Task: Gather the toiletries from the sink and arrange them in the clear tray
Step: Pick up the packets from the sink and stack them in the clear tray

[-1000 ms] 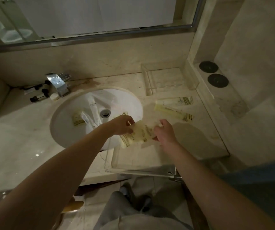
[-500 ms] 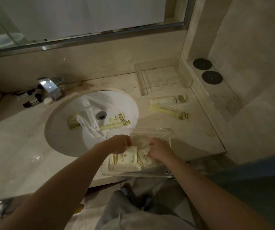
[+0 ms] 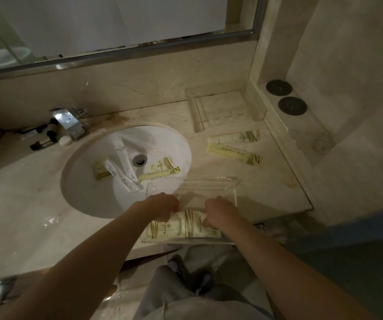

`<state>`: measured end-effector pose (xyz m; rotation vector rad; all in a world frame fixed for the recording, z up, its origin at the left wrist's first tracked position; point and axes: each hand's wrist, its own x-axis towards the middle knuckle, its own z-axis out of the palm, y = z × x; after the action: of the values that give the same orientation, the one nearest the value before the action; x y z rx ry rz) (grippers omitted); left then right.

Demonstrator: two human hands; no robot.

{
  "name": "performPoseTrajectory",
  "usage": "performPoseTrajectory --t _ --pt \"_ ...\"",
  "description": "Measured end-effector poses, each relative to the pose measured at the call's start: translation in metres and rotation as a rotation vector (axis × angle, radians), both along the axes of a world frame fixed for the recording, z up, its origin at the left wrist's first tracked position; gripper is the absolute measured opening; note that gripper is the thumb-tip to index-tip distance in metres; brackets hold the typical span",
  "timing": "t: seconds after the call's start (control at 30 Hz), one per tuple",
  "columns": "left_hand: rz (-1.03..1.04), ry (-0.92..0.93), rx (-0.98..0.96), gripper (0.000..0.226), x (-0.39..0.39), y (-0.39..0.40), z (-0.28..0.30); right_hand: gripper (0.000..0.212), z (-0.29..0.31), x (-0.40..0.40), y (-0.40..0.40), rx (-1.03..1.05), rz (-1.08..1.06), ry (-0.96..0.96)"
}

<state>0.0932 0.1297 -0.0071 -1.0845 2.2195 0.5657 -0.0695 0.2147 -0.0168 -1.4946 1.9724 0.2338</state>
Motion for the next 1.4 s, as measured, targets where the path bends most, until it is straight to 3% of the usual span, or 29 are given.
performPoseTrajectory --t 0.07,0.17,0.33,0.47,0.57,0.7,0.97,1.13,1.4 --pt "-0.002 0.017 -0.067 0.037 0.001 0.002 -0.001 0.044 0.0 0.002 0.001 -0.02 -0.012 -0.048" --pt "-0.046 -0.043 -0.153 0.057 -0.001 0.005 -0.001 0.047 0.002 0.003 0.004 -0.063 -0.036 -0.074" --pt "-0.055 -0.077 -0.179 0.07 -0.007 0.005 0.0 0.061 0.007 0.002 0.007 -0.114 0.016 0.021" --pt "0.011 -0.011 -0.119 0.067 -0.008 0.0 0.002 0.062 0.007 0.002 0.005 -0.169 0.034 0.044" --pt "0.069 0.075 -0.166 0.051 -0.01 -0.007 0.008 0.053 0.007 0.003 0.003 -0.274 0.006 0.038" --pt "0.255 0.214 -0.317 0.023 -0.013 -0.016 0.022 0.034 0.012 0.006 -0.006 -0.381 -0.013 -0.025" --pt "0.551 0.285 -0.411 0.009 0.016 -0.044 0.031 0.016 0.033 0.016 -0.048 -0.456 -0.021 -0.116" --pt "0.703 0.275 -0.402 0.012 0.054 -0.062 0.032 0.013 0.037 0.031 -0.087 -0.451 0.007 -0.169" --pt "0.949 0.24 -0.347 0.038 0.121 -0.109 0.013 0.017 0.02 0.084 -0.17 -0.332 0.115 -0.209"
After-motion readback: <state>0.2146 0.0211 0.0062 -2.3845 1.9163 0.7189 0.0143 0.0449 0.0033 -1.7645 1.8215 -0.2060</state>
